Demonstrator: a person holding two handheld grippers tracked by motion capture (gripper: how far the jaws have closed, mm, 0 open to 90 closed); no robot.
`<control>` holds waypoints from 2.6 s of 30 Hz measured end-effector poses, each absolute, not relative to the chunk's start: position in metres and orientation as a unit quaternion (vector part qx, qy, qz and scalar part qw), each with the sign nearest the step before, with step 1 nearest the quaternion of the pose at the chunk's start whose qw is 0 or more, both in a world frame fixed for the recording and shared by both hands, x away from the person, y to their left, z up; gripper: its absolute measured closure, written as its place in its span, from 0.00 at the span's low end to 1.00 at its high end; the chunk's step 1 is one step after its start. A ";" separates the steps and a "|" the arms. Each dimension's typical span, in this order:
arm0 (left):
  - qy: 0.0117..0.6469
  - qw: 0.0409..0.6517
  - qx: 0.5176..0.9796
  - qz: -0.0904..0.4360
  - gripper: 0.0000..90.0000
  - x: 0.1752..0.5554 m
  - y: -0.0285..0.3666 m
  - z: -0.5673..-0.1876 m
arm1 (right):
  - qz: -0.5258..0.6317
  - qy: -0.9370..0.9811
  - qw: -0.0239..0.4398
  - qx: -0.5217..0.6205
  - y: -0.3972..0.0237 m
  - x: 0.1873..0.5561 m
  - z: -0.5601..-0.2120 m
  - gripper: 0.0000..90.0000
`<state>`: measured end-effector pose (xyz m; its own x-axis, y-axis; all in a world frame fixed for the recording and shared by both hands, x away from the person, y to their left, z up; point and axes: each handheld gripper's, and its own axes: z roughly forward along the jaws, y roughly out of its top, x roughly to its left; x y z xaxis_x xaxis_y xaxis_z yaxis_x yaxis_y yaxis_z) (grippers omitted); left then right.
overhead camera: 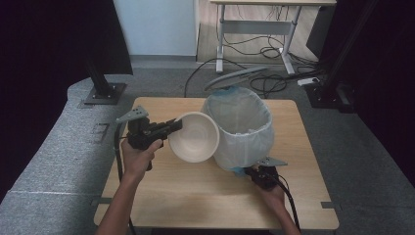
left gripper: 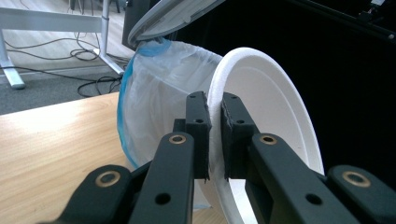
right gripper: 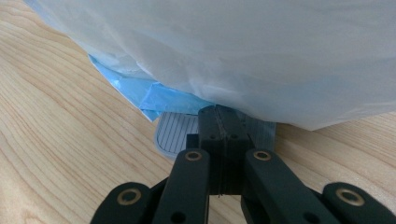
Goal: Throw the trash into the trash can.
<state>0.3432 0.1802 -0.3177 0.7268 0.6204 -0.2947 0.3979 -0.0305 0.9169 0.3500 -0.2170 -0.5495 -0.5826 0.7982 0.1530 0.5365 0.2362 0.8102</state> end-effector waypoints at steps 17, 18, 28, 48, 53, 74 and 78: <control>0.352 0.603 0.710 0.089 0.93 0.352 0.169 -0.306 | 0.442 0.772 0.148 0.432 -0.217 0.350 -0.549 0.99; 0.351 0.603 0.711 0.090 0.93 0.352 0.168 -0.305 | 0.442 0.772 0.148 0.432 -0.217 0.350 -0.549 0.99; 0.350 0.601 0.713 0.092 0.93 0.357 0.163 -0.301 | 0.442 0.772 0.148 0.432 -0.217 0.350 -0.550 0.99; 0.348 0.597 0.716 0.095 0.93 0.375 0.145 -0.292 | 0.443 0.772 0.145 0.433 -0.218 0.351 -0.550 0.99; 0.344 0.595 0.720 0.097 0.93 0.379 0.138 -0.289 | 0.443 0.771 0.144 0.434 -0.218 0.351 -0.550 0.99; 0.340 0.592 0.725 0.095 0.93 0.397 0.114 -0.283 | 0.444 0.771 0.142 0.434 -0.219 0.351 -0.550 0.99; 0.340 0.592 0.725 0.094 0.93 0.400 0.110 -0.284 | 0.444 0.771 0.142 0.434 -0.219 0.351 -0.550 0.99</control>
